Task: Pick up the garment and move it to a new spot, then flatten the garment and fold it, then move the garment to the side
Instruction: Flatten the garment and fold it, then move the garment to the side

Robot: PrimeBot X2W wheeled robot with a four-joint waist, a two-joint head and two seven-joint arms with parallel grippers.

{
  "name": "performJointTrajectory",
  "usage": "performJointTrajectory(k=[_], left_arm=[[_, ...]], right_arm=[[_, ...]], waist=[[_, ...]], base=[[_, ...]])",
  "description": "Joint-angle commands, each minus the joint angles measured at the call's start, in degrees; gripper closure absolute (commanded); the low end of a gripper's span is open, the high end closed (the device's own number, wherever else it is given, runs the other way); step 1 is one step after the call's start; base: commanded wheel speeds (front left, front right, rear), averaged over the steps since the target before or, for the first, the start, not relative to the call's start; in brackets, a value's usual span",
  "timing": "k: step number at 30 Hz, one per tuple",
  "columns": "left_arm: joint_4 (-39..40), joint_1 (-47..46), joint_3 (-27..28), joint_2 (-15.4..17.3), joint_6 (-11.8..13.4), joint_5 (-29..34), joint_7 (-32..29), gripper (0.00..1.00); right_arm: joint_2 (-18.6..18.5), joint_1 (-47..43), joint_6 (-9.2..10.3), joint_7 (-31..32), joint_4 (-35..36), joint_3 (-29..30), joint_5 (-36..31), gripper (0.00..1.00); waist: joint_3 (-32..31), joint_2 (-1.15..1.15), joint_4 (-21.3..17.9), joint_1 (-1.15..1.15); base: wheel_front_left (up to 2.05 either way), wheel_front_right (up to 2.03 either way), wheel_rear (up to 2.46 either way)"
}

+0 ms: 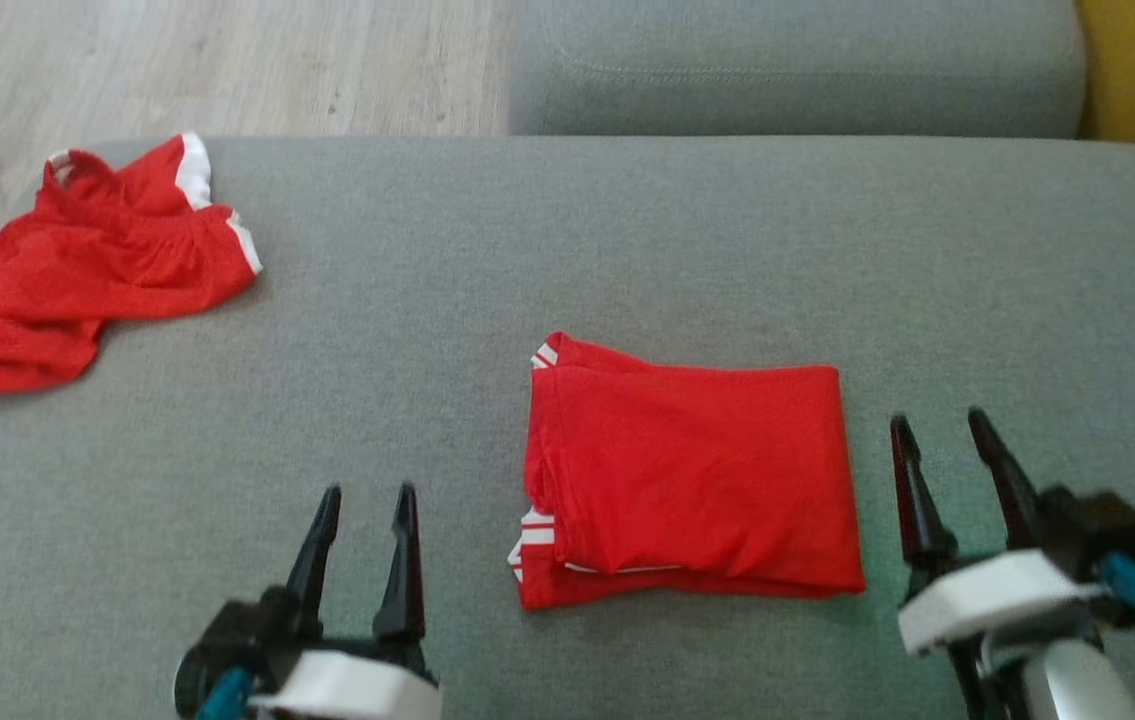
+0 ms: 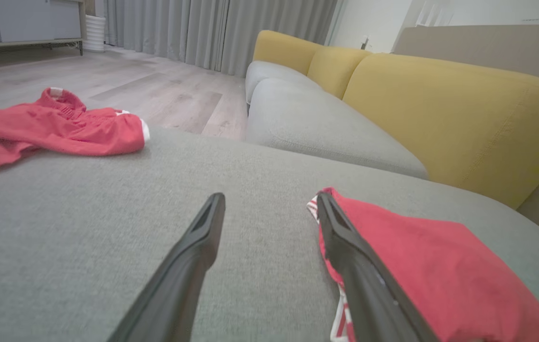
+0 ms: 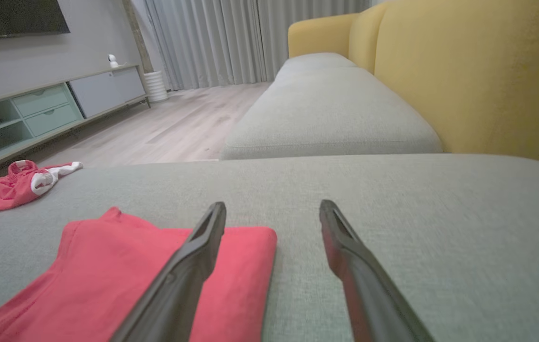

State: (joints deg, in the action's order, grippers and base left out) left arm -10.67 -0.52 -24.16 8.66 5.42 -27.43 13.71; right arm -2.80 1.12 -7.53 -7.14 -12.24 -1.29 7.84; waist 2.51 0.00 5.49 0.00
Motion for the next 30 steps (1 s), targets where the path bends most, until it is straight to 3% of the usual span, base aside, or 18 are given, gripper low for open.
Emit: performJointTrajectory(k=[1, 30], left_arm=[[1.35, -0.21, 2.21, 0.33, 0.41, -0.52, 0.65, 0.00], [1.41, 2.50, 3.00, 0.90, 0.87, -0.86, 1.04, 0.00]], right_arm=[[-0.08, 0.20, 0.04, -0.56, 2.97, -0.95, 0.40, 0.00], [-0.08, -4.41, 0.04, -0.03, 4.29, -0.52, 1.42, 0.00]], waist=[[-0.68, 0.00, -0.27, 0.00], [-2.53, 0.00, 0.36, 0.00]], base=[[0.00, 0.00, 0.00], [0.00, 0.00, 0.00]])
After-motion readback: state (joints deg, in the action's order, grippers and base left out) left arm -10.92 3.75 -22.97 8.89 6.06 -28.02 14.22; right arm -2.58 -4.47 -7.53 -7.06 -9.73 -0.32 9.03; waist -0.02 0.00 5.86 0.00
